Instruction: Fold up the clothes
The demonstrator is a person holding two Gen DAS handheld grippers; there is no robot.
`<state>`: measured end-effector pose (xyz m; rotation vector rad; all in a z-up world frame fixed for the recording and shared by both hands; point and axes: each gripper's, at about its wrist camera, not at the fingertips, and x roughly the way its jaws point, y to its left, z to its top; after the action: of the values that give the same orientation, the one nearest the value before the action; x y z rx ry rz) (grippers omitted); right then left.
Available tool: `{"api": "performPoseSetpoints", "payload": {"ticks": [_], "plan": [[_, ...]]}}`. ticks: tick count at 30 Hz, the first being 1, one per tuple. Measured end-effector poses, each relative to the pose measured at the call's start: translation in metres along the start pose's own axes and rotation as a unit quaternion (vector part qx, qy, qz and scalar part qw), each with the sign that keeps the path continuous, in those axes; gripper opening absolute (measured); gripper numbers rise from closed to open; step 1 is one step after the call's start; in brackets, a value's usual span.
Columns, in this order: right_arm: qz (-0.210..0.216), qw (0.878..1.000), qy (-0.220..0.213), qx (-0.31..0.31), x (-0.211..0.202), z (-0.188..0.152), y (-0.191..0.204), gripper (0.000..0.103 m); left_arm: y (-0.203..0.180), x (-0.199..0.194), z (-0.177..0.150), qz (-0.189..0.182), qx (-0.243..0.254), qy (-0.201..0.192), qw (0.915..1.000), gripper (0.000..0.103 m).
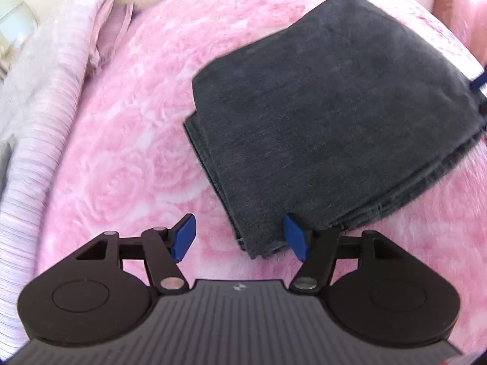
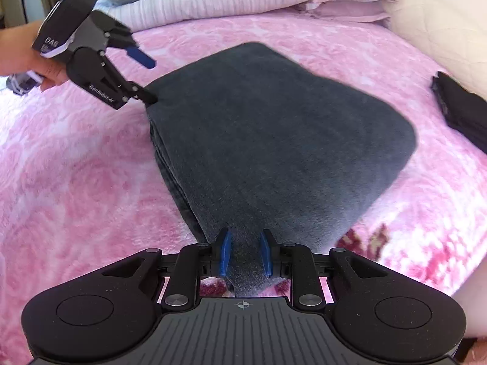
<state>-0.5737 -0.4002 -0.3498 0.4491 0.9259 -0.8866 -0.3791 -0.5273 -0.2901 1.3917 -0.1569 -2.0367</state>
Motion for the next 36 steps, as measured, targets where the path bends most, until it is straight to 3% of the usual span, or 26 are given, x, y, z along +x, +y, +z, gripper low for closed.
{"api": "performPoseSetpoints", "payload": {"ticks": [1, 2, 3, 6, 9, 10, 12, 15, 17, 19, 20, 22, 26, 27, 29, 34, 36], "plan": [[-0.011, 1.0, 0.0, -0.006, -0.008, -0.001, 0.003, 0.051, -0.007, -0.009, -0.002, 0.015, 0.036, -0.012, 0.9992, 0.057], [-0.021, 1.0, -0.001, -0.019, -0.014, -0.002, 0.008, 0.081, -0.016, -0.011, -0.006, 0.019, 0.072, -0.019, 0.997, 0.058], [-0.029, 0.999, -0.002, -0.037, -0.019, -0.004, 0.015, 0.091, -0.027, -0.011, -0.011, 0.019, 0.108, -0.025, 0.9936, 0.06], [-0.045, 0.994, 0.008, -0.103, -0.023, -0.011, 0.04, 0.091, -0.059, -0.012, -0.027, 0.021, 0.216, -0.042, 0.9752, 0.064], [-0.057, 0.982, 0.015, -0.179, -0.004, -0.014, 0.067, 0.091, -0.09, -0.012, -0.042, 0.021, 0.321, -0.058, 0.9449, 0.065], [-0.068, 0.977, 0.009, -0.202, 0.004, -0.016, 0.074, 0.091, -0.094, -0.009, -0.041, 0.023, 0.321, -0.061, 0.9448, 0.065], [-0.094, 0.966, 0.001, -0.242, 0.022, -0.018, 0.085, 0.09, -0.096, -0.003, -0.036, 0.02, 0.295, -0.065, 0.953, 0.064], [-0.13, 0.95, 0.008, -0.282, 0.053, -0.021, 0.085, 0.09, -0.096, 0.005, -0.031, 0.027, 0.298, -0.064, 0.952, 0.064], [-0.124, 0.947, -0.007, -0.296, 0.057, -0.017, 0.076, 0.087, -0.095, 0.011, -0.028, 0.032, 0.303, -0.063, 0.9503, 0.065], [-0.114, 0.945, -0.019, -0.305, 0.058, -0.011, 0.067, 0.052, -0.095, 0.017, -0.025, 0.038, 0.308, -0.062, 0.9486, 0.069], [-0.102, 0.947, -0.02, -0.304, 0.054, -0.006, 0.061, 0.047, -0.094, 0.019, -0.024, 0.04, 0.311, -0.062, 0.9477, 0.071], [-0.09, 0.947, -0.028, -0.307, 0.041, 0.002, 0.053, 0.047, -0.094, 0.025, -0.021, 0.046, 0.315, -0.061, 0.9459, 0.074], [-0.097, 0.95, -0.047, -0.292, 0.014, 0.016, 0.043, 0.046, -0.093, 0.036, -0.015, 0.057, 0.325, -0.059, 0.9421, 0.072], [-0.098, 0.952, -0.049, -0.286, 0.01, 0.018, 0.041, 0.046, -0.093, 0.039, -0.014, 0.06, 0.328, -0.059, 0.9411, 0.07], [-0.097, 0.957, -0.047, -0.27, 0.006, 0.018, 0.04, 0.046, -0.092, 0.045, -0.011, 0.065, 0.332, -0.058, 0.9391, 0.056], [-0.117, 0.957, -0.043, -0.262, 0.012, -0.001, 0.055, 0.047, -0.07, 0.039, -0.001, 0.014, 0.28, -0.061, 0.9579, 0.045], [-0.128, 0.954, -0.043, -0.269, 0.019, -0.012, 0.069, 0.073, -0.06, 0.038, 0.006, -0.007, 0.255, -0.059, 0.9652, 0.044]]}}
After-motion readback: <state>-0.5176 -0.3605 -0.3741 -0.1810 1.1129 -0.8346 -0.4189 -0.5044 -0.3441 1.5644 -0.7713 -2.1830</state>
